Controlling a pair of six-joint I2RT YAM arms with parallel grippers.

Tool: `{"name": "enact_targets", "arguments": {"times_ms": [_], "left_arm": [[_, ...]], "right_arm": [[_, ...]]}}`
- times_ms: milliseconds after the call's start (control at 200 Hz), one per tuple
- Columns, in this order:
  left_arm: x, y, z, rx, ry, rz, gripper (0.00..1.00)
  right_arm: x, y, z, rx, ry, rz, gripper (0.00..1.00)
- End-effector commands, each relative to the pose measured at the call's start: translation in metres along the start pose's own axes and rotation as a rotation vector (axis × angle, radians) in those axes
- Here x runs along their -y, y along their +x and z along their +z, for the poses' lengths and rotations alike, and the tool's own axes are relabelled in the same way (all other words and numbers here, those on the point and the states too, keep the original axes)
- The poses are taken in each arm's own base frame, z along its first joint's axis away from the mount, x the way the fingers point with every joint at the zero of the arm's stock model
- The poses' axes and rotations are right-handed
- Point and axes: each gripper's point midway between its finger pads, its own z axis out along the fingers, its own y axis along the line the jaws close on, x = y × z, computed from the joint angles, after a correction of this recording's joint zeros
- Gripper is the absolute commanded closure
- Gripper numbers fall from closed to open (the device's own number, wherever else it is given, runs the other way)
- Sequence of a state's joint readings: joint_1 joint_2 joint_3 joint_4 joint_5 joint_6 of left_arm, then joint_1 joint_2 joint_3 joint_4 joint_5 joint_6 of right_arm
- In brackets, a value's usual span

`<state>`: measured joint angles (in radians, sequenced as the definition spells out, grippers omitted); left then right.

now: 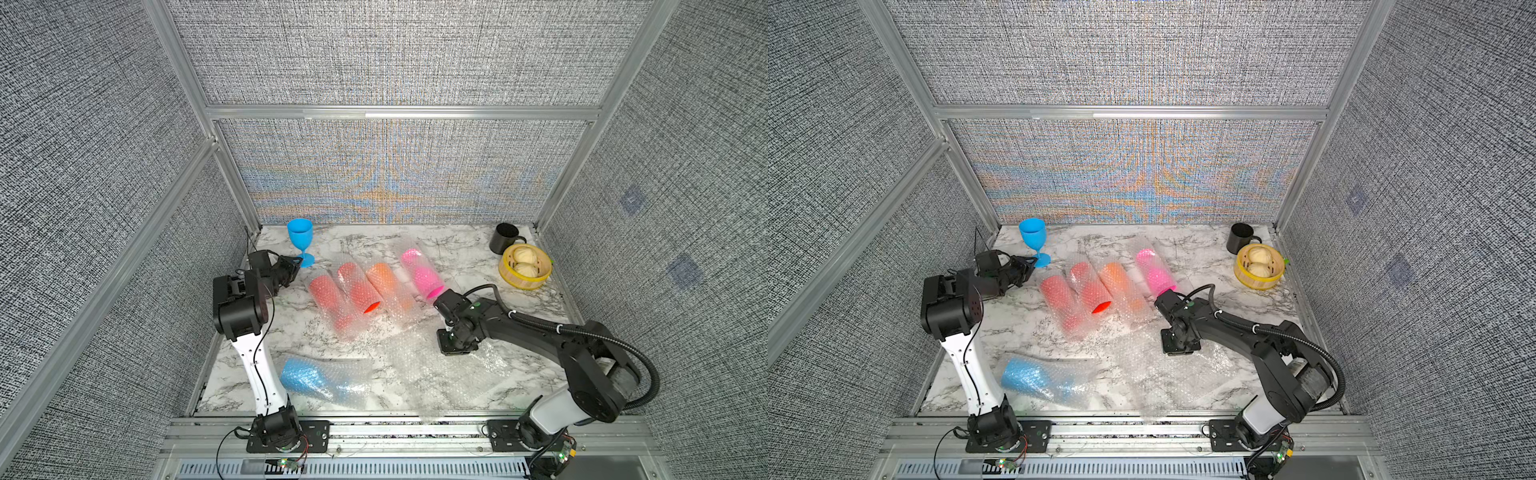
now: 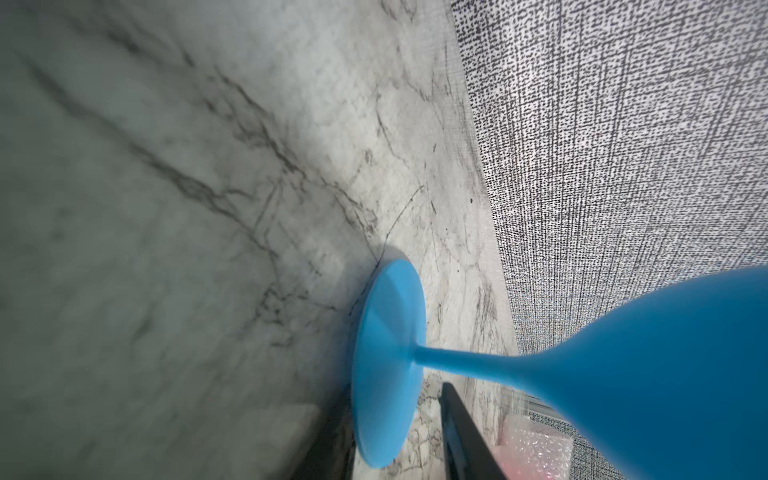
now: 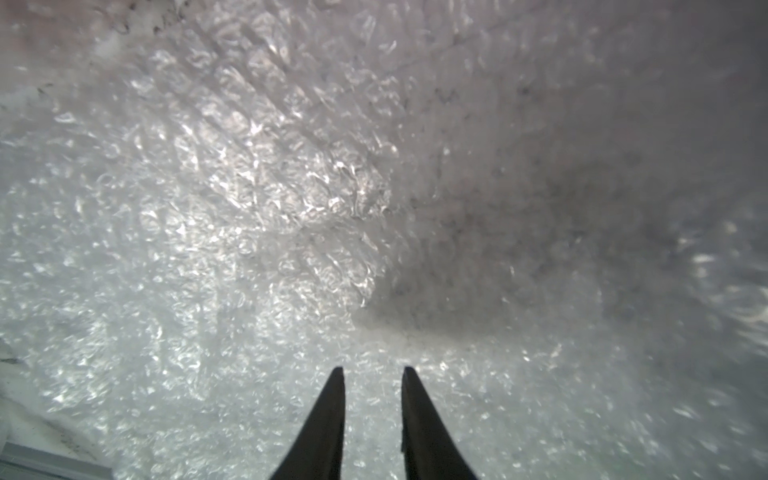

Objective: Unpack wine glasses from bubble wrap
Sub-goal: Place the wine glass at the center of the board.

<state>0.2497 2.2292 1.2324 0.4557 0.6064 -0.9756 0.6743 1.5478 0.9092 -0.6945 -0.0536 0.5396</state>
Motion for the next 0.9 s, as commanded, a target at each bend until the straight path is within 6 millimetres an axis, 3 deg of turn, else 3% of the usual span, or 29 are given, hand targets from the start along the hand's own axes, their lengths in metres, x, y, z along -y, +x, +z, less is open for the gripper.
{"name": "enact_targets", "arguments": {"times_ms": [0,300,460,610,696,896], "left_arm": [[-0.024,0.01,-0.005,-0.019,-0.104,-0.031,0.64],[-0.037,0.018,-0.021,-0.037,-0.178,-0.037,0.57],[-0.034,0.019,-0.038,-0.027,-0.212,-0.035,0.55],[-0.034,0.022,-0.068,-0.014,-0.223,-0.095,0.55],[-0.013,0.018,-0.091,0.015,-0.215,-0.059,0.55],[0.012,0.023,-0.152,0.117,-0.253,-0.048,0.55]], "right_arm": [[0.004,0.002,-0.002,0.006,0.013,0.008,0.72],[0.008,0.008,-0.006,0.019,0.008,0.015,0.72],[0.009,0.008,-0.012,0.037,0.009,0.013,0.71],[0.012,0.007,-0.018,0.056,0.015,0.013,0.71],[0.012,0.006,-0.023,0.068,0.016,0.006,0.71],[0.01,0.002,-0.046,0.119,-0.002,-0.016,0.66]]}}
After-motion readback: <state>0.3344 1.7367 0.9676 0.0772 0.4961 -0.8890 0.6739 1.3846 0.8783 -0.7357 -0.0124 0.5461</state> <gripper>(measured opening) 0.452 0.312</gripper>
